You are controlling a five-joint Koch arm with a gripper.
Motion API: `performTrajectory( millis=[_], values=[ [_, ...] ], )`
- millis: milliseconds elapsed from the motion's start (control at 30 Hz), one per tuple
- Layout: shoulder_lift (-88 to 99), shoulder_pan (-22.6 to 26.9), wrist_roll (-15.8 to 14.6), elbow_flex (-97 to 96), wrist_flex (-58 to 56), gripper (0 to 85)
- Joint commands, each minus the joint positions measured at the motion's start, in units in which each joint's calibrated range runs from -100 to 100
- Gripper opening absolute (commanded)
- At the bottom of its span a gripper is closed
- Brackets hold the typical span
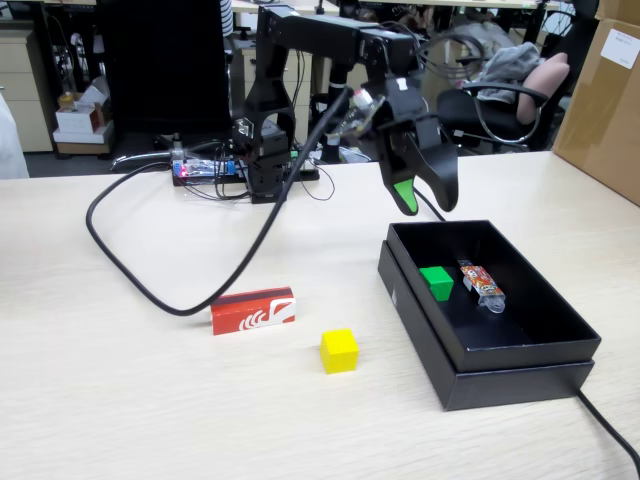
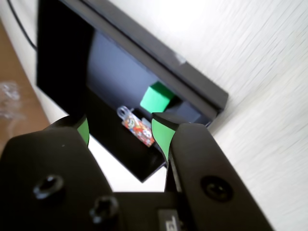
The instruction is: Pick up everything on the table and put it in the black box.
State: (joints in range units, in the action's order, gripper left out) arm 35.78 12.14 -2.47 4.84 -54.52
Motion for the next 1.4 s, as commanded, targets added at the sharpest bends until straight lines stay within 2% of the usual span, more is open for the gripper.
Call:
performTrajectory(
  millis=[0, 33, 167, 267, 667, 800, 1000, 1367],
  values=[
    [7.88, -1.95, 2.59, 3.14, -0.38, 28.1],
    [8.80, -2.69, 3.27, 2.68, -0.38, 28.2],
    [10.06, -7.62, 6.69, -0.40, -0.38, 38.6],
    [10.75, -10.26, 7.86, -3.03, -0.38, 39.5],
    [11.66, -18.90, 9.47, -13.09, 0.05, 45.6],
    [10.75, -20.32, 8.94, -15.36, 0.31, 46.8],
    [8.34, -20.85, 6.35, -21.34, 5.15, 46.7],
    [-2.22, -20.56, 3.71, -15.81, 5.24, 46.4]
  ],
)
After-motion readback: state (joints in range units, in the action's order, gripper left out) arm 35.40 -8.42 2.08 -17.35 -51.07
